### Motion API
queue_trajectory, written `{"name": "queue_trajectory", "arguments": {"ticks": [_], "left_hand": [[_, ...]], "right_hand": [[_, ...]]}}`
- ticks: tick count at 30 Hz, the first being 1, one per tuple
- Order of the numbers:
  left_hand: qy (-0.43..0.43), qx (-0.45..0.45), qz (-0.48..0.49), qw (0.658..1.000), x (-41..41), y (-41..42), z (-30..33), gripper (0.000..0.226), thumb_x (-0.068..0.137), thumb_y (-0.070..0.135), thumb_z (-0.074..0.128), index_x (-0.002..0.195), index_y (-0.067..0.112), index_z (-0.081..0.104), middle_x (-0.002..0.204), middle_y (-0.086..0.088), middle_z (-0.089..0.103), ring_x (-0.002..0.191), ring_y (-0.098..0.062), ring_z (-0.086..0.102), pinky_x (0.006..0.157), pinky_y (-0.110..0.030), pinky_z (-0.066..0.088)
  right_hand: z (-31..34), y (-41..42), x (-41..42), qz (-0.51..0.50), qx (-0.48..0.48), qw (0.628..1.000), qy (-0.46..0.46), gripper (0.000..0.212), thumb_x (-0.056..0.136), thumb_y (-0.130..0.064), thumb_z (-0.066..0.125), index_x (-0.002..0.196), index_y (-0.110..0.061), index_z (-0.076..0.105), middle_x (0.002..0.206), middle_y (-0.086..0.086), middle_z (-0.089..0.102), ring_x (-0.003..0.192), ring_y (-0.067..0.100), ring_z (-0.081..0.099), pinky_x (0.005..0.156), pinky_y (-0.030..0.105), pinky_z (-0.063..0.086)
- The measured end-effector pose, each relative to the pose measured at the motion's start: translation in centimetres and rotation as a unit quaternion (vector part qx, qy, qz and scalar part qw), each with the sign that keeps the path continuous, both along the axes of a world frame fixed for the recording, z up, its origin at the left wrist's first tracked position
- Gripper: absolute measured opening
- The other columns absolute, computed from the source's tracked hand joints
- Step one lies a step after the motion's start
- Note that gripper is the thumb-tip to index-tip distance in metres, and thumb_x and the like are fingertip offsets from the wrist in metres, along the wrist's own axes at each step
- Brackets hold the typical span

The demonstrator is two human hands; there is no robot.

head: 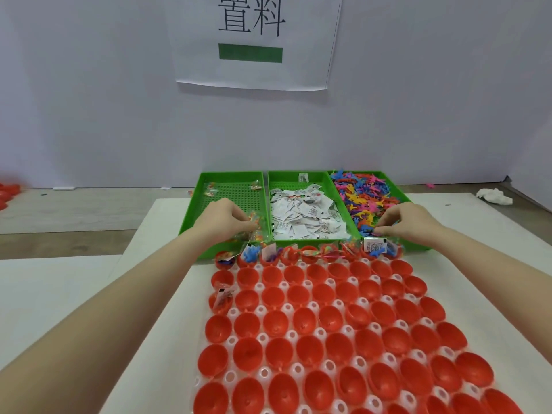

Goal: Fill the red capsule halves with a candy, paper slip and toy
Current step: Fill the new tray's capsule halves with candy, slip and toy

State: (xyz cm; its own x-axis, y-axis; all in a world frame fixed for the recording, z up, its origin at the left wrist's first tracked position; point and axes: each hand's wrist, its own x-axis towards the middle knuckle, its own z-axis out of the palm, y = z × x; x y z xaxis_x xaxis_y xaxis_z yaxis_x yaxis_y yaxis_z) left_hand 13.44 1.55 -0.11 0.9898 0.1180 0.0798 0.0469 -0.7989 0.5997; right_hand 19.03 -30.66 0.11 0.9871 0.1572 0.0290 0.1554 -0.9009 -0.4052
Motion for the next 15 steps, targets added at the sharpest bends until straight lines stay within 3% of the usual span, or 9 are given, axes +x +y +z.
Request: {"name": "queue_trajectory", "arguments": {"ticks": [4,6,11,15], "left_hand": [[-0.046,-0.025,0.049,0.997,-0.3,0.5,-0.4,0.019,0.085,0.029,0.065,0.08,0.012,0.074,0.074,-0.001,0.059,0.063,-0.017,0.05,0.068,-0.03,0.048],[-0.059,-0.023,0.063,0.996,-0.5,0.9,-0.6,0.019,0.087,0.03,0.062,0.074,0.017,0.068,0.07,-0.005,0.056,0.06,-0.019,0.046,0.061,-0.026,0.044],[-0.16,-0.117,0.118,0.973,-1.2,0.9,-0.3,0.017,0.084,0.017,0.062,0.075,0.011,0.074,0.051,0.011,0.057,0.05,-0.011,0.047,0.059,-0.02,0.04],[-0.174,-0.258,0.166,0.936,-2.2,0.6,0.5,0.017,0.082,0.012,0.058,0.066,0.011,0.065,0.065,0.002,0.062,0.06,-0.01,0.062,0.069,-0.025,0.051]], "right_hand": [[-0.8,-0.2,0.1,-0.018,-0.042,0.997,-0.054,0.027,0.086,-0.015,0.061,0.112,-0.008,0.064,0.106,0.013,0.065,0.095,0.024,0.058,0.078,0.029,0.04],[-1.1,-0.4,0.1,-0.027,-0.031,0.997,-0.064,0.029,0.087,-0.014,0.061,0.115,-0.008,0.064,0.11,0.014,0.065,0.1,0.026,0.058,0.082,0.032,0.042],[-0.7,-0.8,0.0,-0.069,0.052,0.99,-0.107,0.017,0.078,-0.012,0.071,0.094,-0.005,0.073,0.098,0.012,0.07,0.086,0.019,0.058,0.081,0.033,0.045],[-0.4,-0.6,-0.5,-0.07,0.054,0.99,-0.113,0.009,0.079,-0.013,0.071,0.083,-0.005,0.073,0.09,0.011,0.07,0.08,0.017,0.055,0.076,0.035,0.046]]}}
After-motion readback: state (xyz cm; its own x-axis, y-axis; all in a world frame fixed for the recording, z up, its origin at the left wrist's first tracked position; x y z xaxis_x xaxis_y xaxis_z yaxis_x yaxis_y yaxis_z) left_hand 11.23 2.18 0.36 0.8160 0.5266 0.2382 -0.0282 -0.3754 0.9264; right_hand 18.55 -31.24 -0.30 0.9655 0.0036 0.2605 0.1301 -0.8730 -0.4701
